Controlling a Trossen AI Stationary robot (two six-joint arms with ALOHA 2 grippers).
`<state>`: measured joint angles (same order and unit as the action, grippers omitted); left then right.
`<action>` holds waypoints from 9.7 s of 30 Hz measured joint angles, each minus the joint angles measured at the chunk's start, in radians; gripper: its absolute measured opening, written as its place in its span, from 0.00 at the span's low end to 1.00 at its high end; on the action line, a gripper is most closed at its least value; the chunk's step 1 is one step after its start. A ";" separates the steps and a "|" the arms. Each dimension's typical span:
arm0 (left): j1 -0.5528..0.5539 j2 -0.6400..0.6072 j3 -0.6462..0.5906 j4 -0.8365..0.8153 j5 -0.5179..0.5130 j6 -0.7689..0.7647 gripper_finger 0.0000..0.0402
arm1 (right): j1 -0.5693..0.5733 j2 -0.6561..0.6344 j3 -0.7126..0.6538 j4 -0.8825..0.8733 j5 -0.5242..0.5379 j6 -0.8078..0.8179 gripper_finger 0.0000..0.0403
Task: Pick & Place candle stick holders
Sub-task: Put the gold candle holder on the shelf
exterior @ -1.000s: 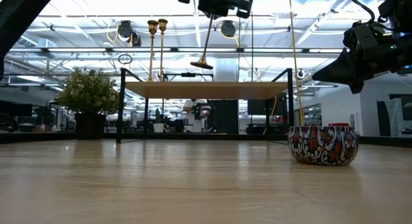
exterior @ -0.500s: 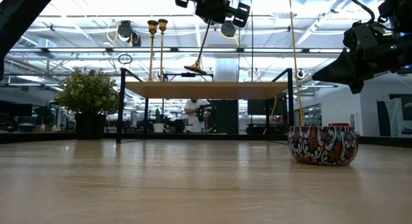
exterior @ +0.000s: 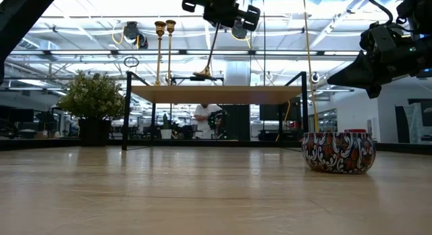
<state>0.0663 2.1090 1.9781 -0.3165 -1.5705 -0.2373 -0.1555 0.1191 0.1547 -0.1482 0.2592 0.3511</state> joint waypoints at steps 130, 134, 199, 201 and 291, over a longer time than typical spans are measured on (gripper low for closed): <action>0.070 -0.045 0.001 -0.842 0.107 -0.931 0.08 | 0.000 0.000 0.000 0.001 0.001 0.003 0.01; 0.070 -0.056 0.003 -0.841 0.133 -0.919 0.08 | 0.000 0.000 0.000 0.001 0.001 0.003 0.01; 0.079 -0.063 0.003 -0.869 0.361 -0.920 0.44 | 0.000 0.000 0.000 0.001 0.001 0.003 0.01; 0.077 -0.063 0.003 -0.869 0.361 -0.920 0.44 | 0.000 0.000 0.000 0.001 0.001 0.003 0.01; -0.075 0.045 0.002 -0.009 0.557 -0.353 0.53 | 0.000 0.000 0.000 0.008 0.001 0.003 0.01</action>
<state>-0.0087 2.1544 1.9804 -0.3250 -1.0130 -0.5901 -0.1552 0.1192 0.1551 -0.1402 0.2603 0.3538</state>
